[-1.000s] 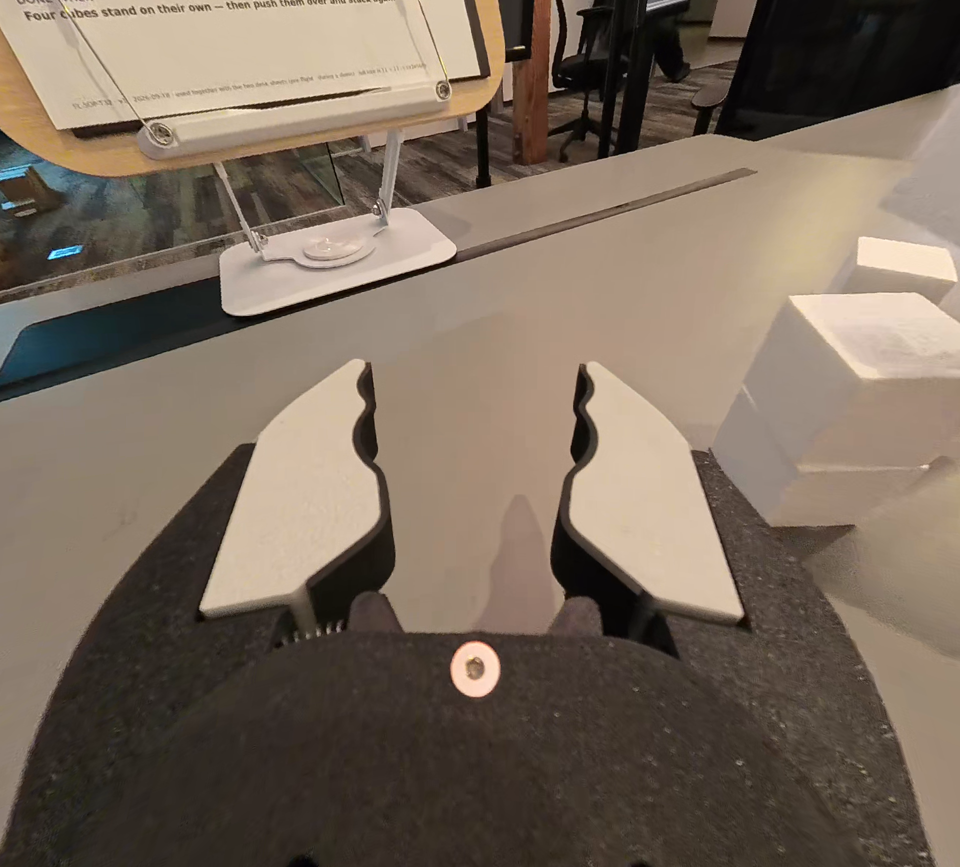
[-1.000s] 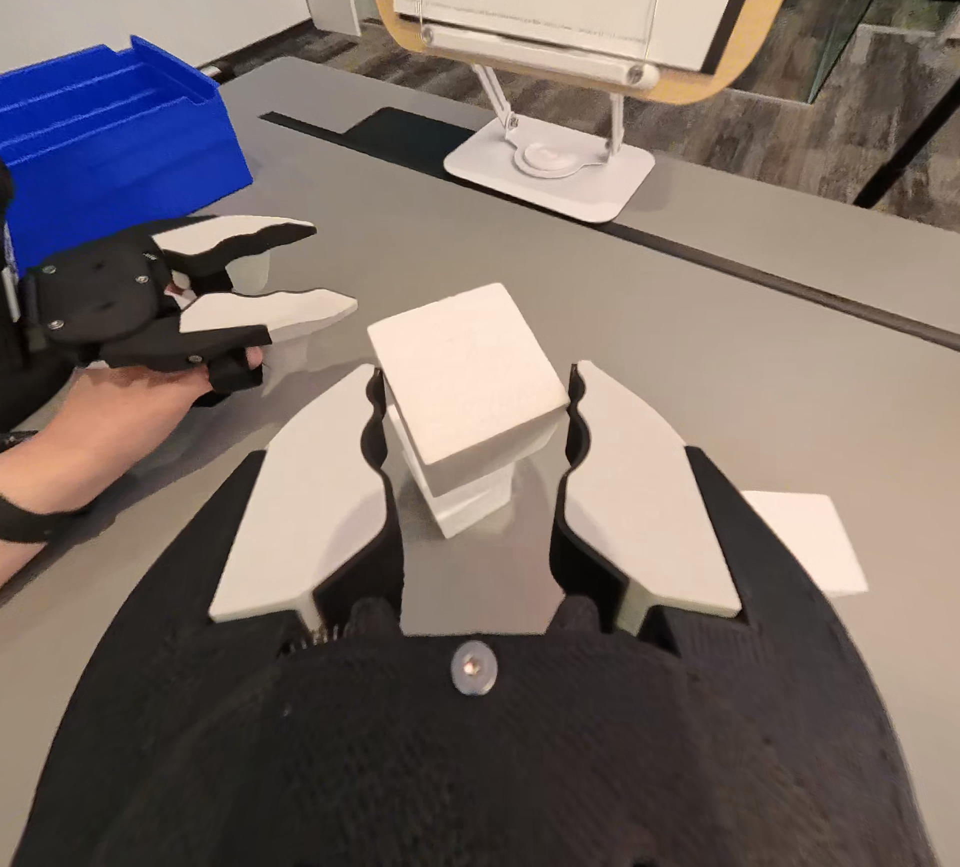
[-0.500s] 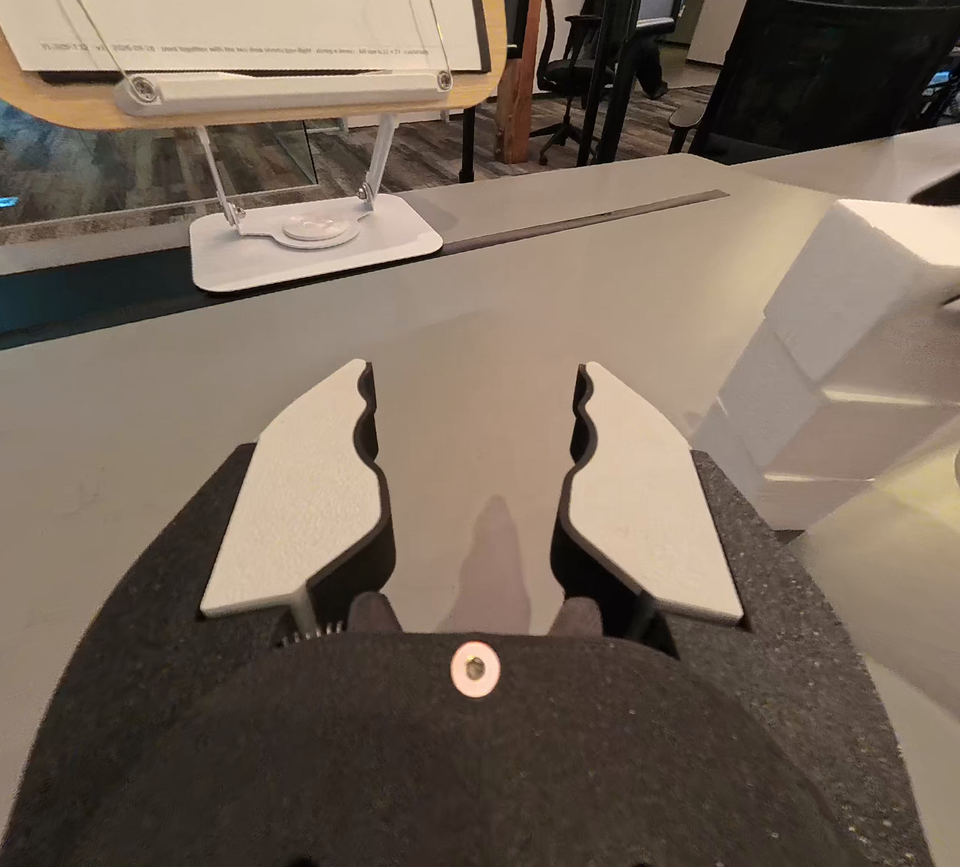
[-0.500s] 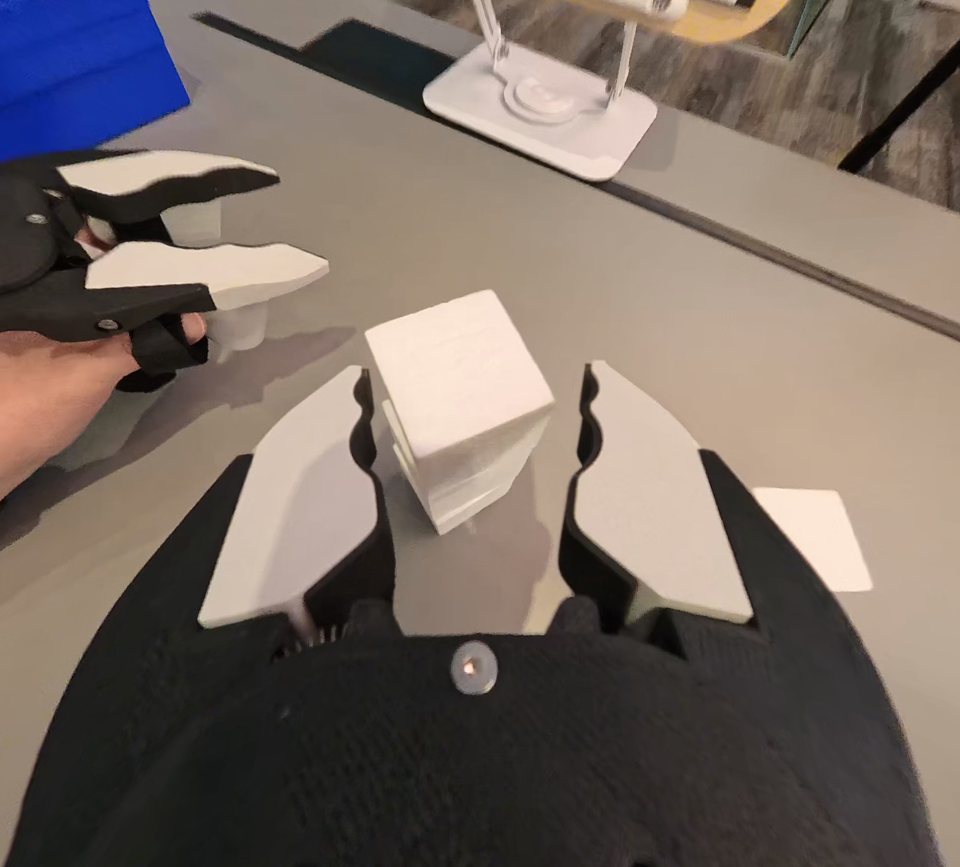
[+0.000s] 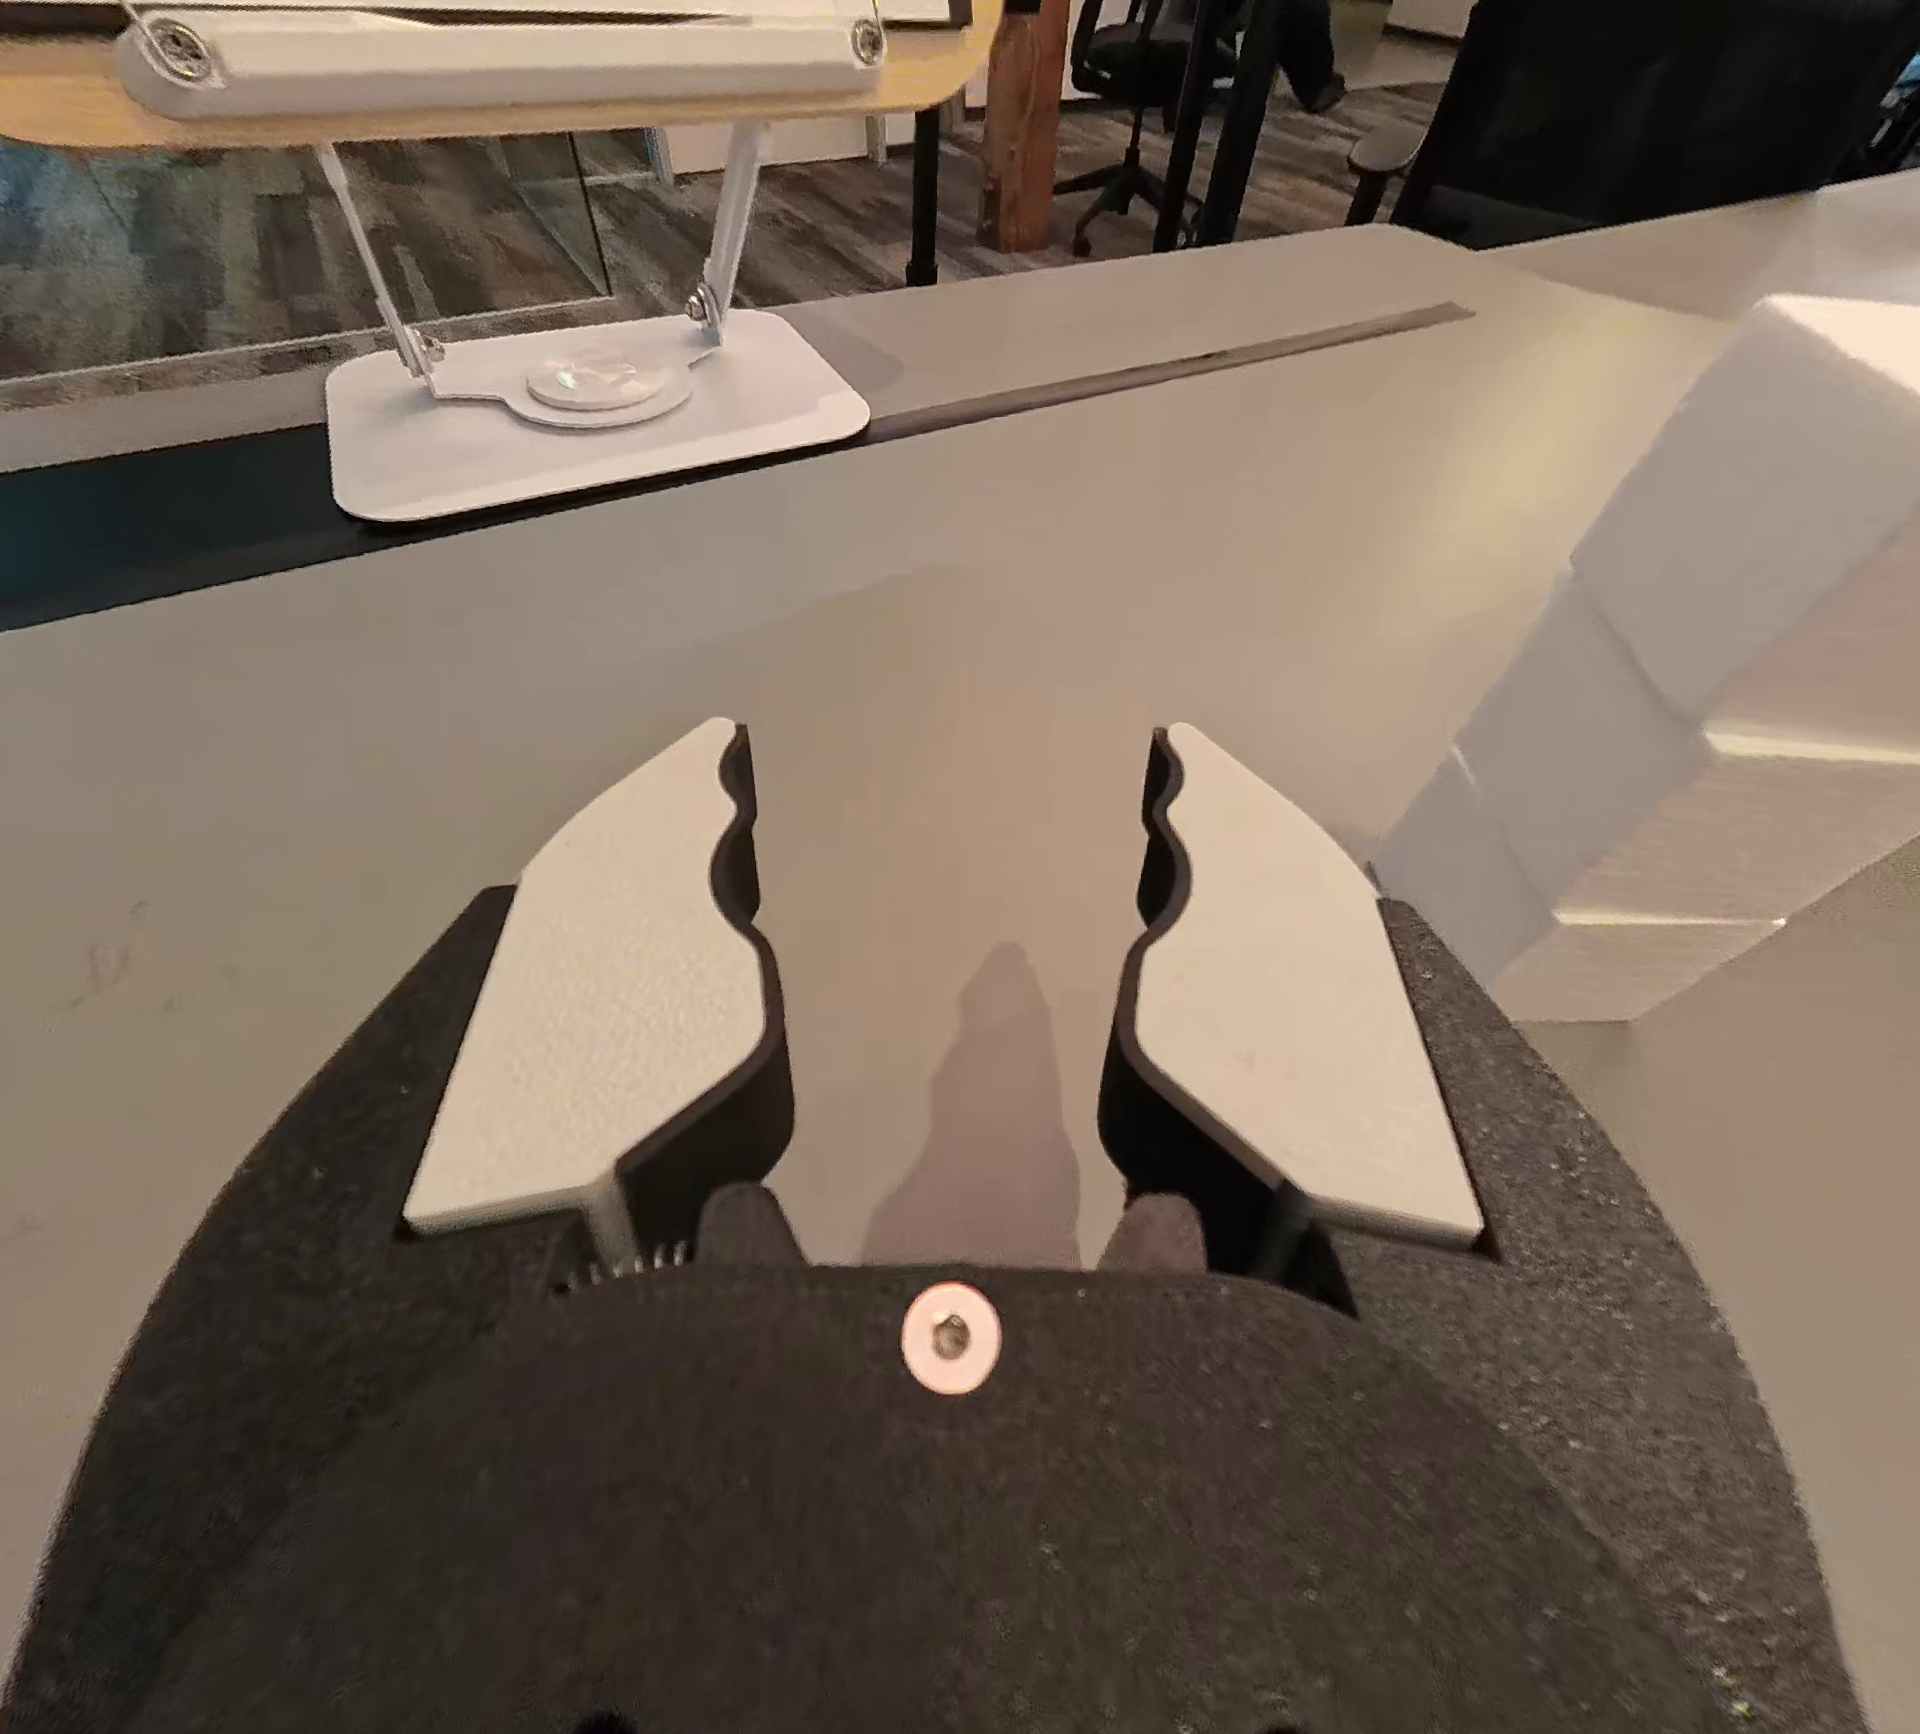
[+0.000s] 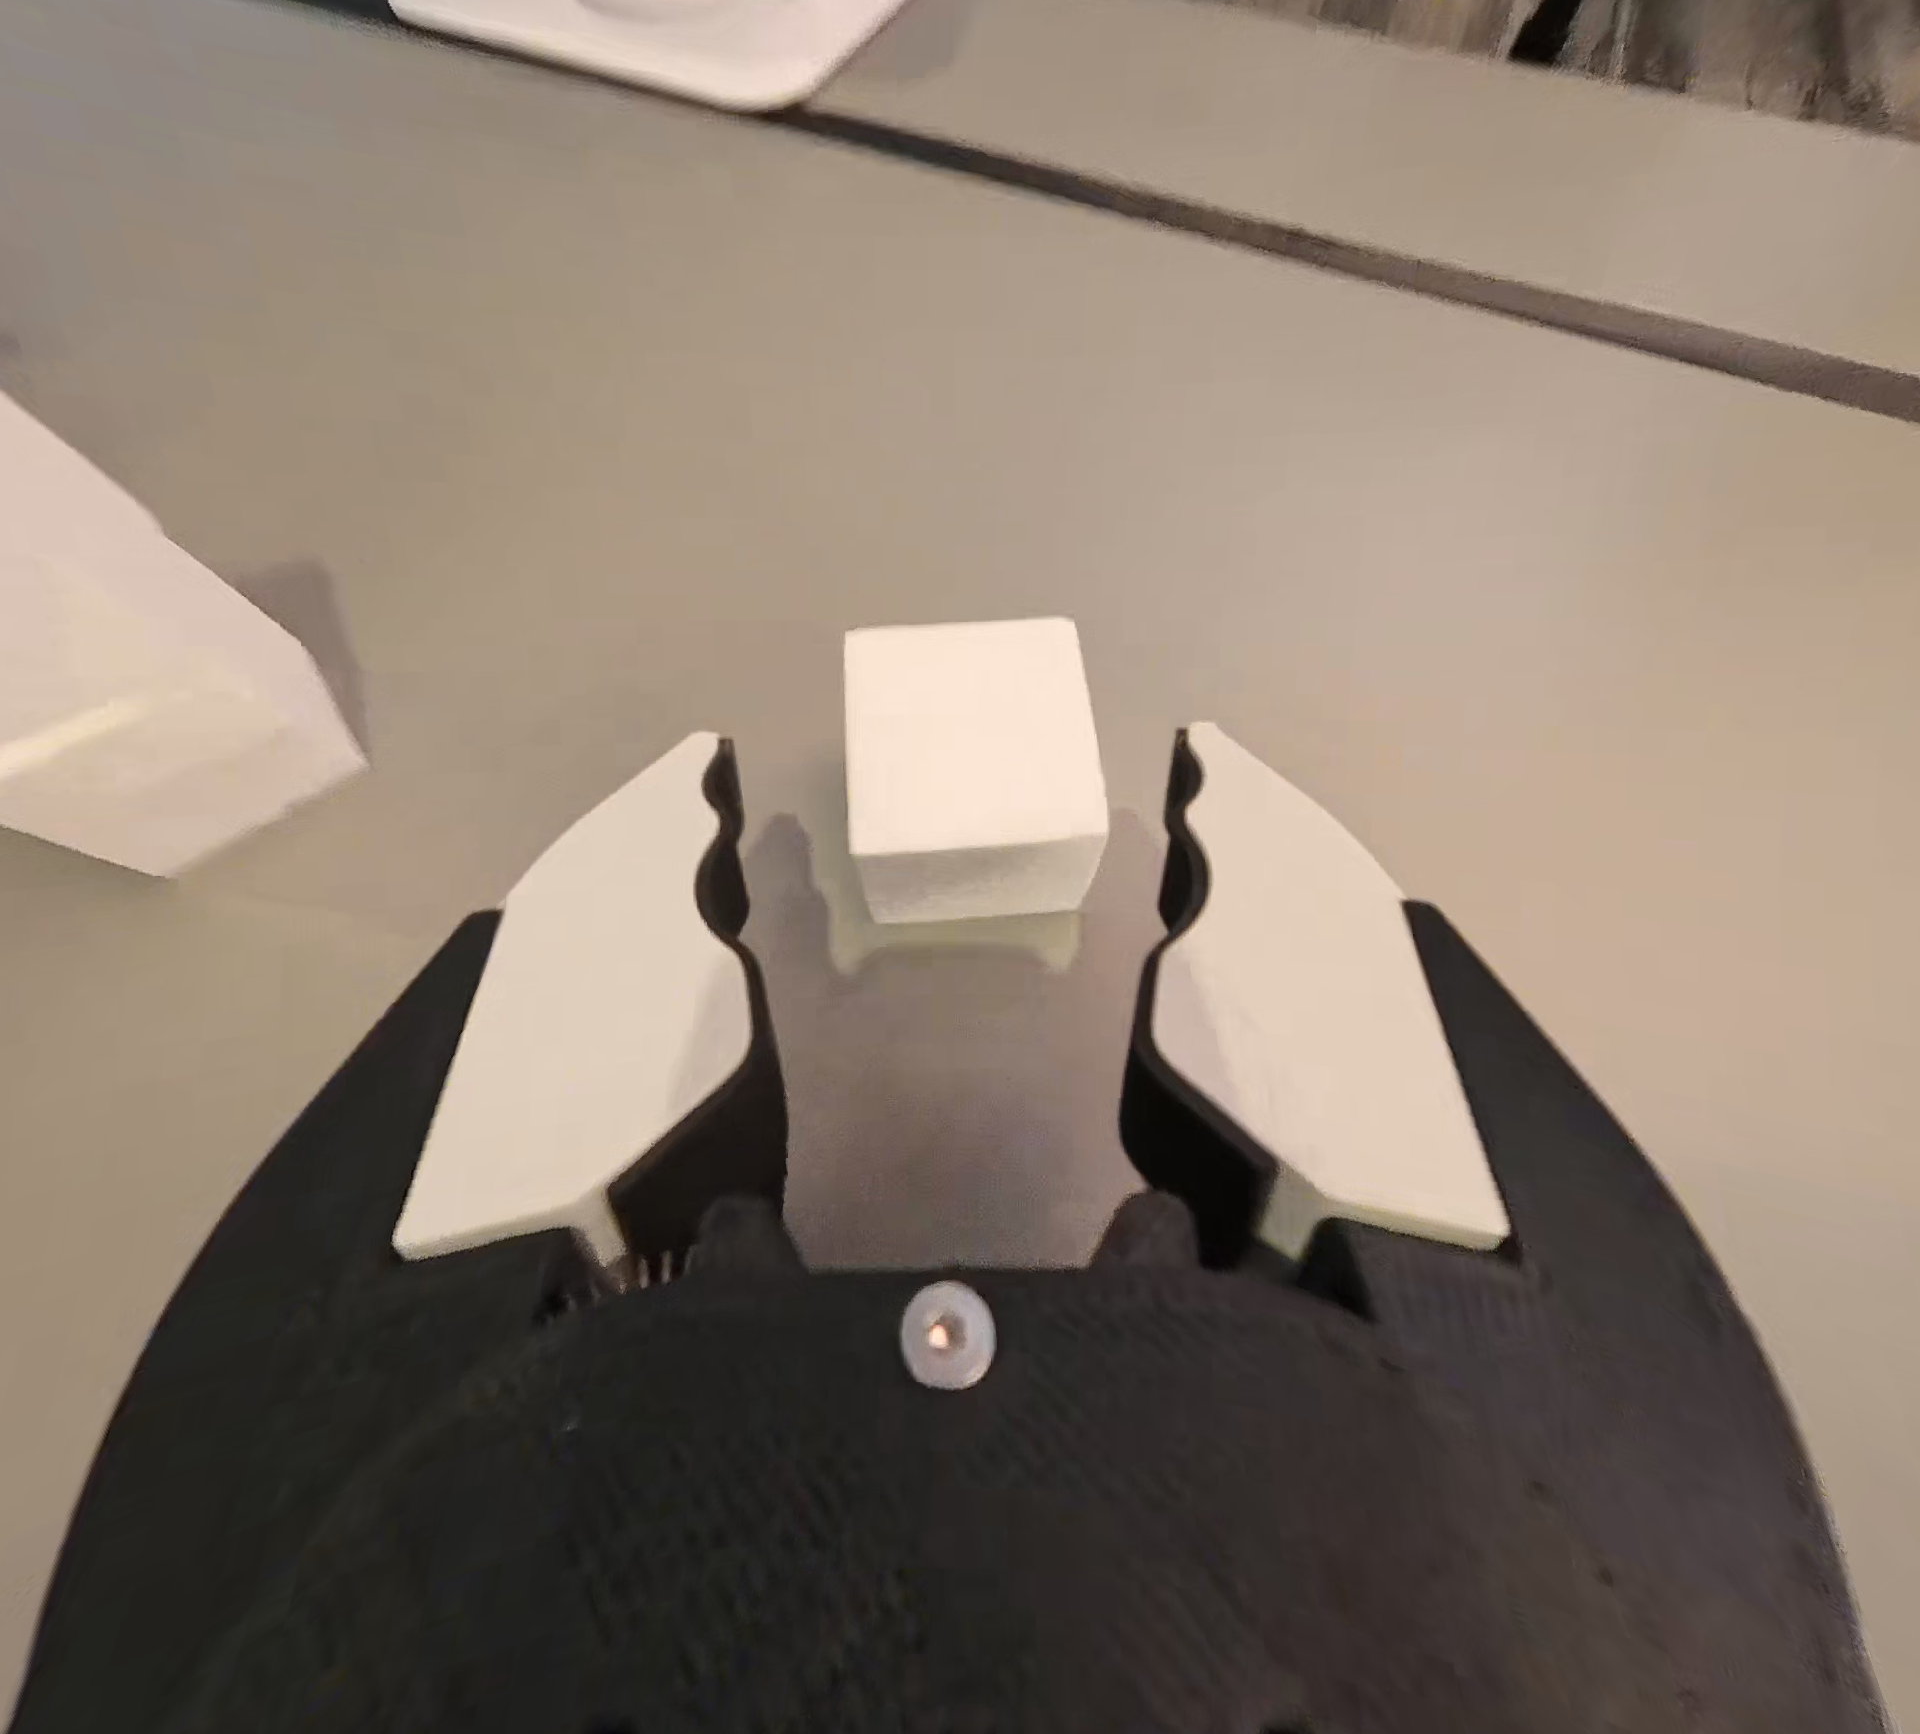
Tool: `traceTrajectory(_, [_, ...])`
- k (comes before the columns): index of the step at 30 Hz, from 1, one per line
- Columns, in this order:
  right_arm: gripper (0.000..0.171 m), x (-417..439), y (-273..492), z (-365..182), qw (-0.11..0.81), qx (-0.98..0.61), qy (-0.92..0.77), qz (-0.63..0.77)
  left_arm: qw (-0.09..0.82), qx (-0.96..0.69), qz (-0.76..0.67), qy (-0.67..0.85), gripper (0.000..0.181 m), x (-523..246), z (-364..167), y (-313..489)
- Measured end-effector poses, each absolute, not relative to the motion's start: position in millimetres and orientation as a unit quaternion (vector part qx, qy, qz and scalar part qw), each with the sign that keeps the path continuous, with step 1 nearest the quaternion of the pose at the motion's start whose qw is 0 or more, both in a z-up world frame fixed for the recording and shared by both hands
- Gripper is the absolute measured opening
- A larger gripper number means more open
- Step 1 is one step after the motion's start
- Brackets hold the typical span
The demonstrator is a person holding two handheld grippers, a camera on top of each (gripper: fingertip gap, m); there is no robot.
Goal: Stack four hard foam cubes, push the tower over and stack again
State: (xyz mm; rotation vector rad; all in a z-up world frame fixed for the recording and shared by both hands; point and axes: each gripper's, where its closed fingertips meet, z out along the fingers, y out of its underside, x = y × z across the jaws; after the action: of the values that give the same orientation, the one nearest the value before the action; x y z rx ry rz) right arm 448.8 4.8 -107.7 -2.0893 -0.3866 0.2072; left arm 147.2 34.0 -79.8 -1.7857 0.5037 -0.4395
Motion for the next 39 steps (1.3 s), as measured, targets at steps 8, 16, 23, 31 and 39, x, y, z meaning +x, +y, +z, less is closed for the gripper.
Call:
traceTrajectory(8, [0.059,452.5,12.6,-137.8,0.435,-0.88,-0.189,-0.005,0.573,-0.766,-0.181,0.228,0.07,154.2,-79.1,30.4])
traceTrajectory(16, [0.058,450.7,8.8,-119.1,0.499,-0.844,-0.196,-0.033,0.587,-0.762,-0.183,0.206,0.066,142.2,-68.8,27.6])
traceTrajectory(23, [0.059,451.1,6.3,-108.3,0.53,-0.827,-0.187,-0.018,0.57,-0.775,-0.213,0.169,0.065,129.9,-75.4,34.2])
traceTrajectory(31, [0.059,450.1,4.7,-103.6,0.543,-0.818,-0.189,-0.015,0.565,-0.779,-0.199,0.185,0.065,133.6,-80.1,34.4])
traceTrajectory(39, [0.059,437.7,-7.7,-74.9,0.559,-0.807,-0.189,0.008,0.559,-0.784,-0.178,0.201,0.064,134.9,-87.7,36.8])
